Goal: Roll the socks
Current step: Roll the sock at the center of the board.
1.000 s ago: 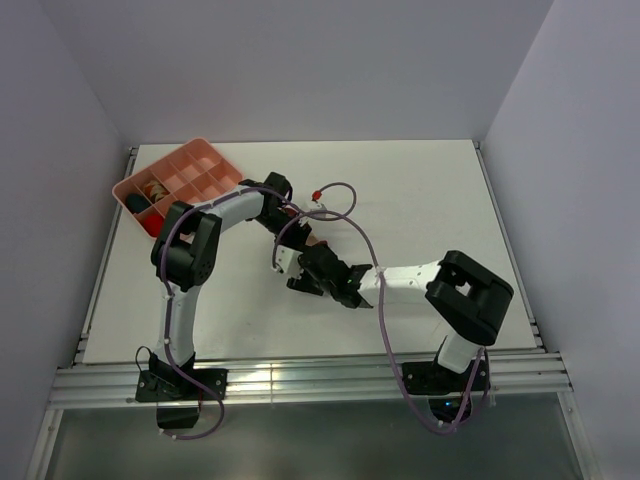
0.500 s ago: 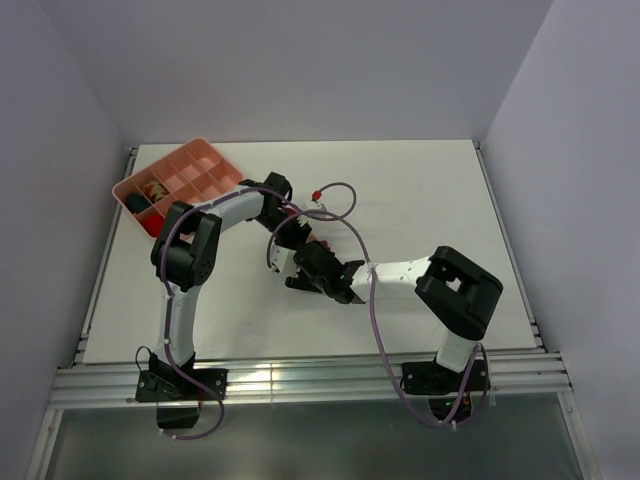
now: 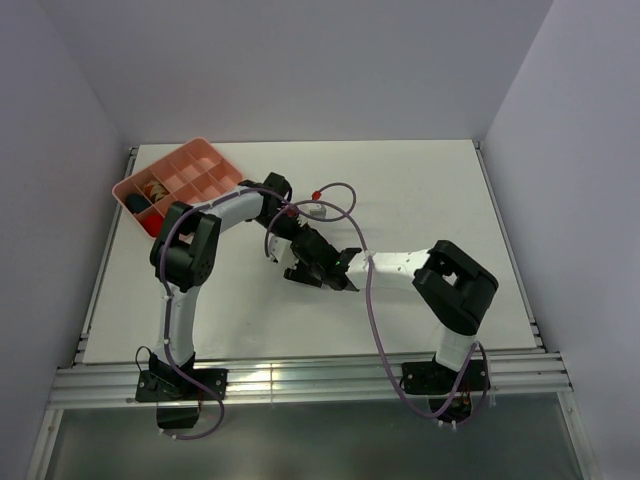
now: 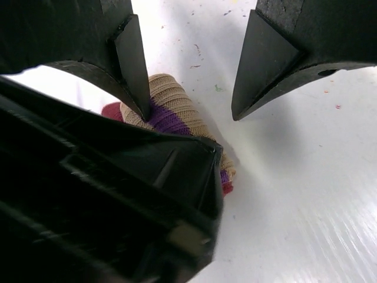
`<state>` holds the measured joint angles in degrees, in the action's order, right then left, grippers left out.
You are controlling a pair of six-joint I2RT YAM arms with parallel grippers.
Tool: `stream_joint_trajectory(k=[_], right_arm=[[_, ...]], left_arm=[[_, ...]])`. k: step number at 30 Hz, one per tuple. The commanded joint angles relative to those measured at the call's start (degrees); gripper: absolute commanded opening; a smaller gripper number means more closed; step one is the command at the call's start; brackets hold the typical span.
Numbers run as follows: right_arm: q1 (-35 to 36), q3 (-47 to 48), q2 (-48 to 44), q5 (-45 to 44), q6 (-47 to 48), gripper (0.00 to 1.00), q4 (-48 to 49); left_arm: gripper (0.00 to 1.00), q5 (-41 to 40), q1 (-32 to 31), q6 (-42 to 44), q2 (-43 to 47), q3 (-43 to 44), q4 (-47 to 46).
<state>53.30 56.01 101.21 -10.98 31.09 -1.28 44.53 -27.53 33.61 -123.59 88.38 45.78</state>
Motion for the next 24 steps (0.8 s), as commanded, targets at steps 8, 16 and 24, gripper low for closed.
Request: stream_joint_trajectory(k=[8,16,24], right_arm=[[-1.0,3.93,-0.84,2.11,-4.99,0.64,-3.03],[-0.48,-1.95,-8.65,1.23,-5.08,0.63,5.23],[-0.39,-0.47,-5.42,1.84,-4.2,0.63,3.31]], left_arm=[[0.0,-12.01,0.46,2.78,-2.89,-7.43,5.63],[0.0,-12.8,0.55,2.34,-3.59,-6.91,5.81],[0.0,-12.45,0.55,2.69,-3.24,-6.29,6.16]])
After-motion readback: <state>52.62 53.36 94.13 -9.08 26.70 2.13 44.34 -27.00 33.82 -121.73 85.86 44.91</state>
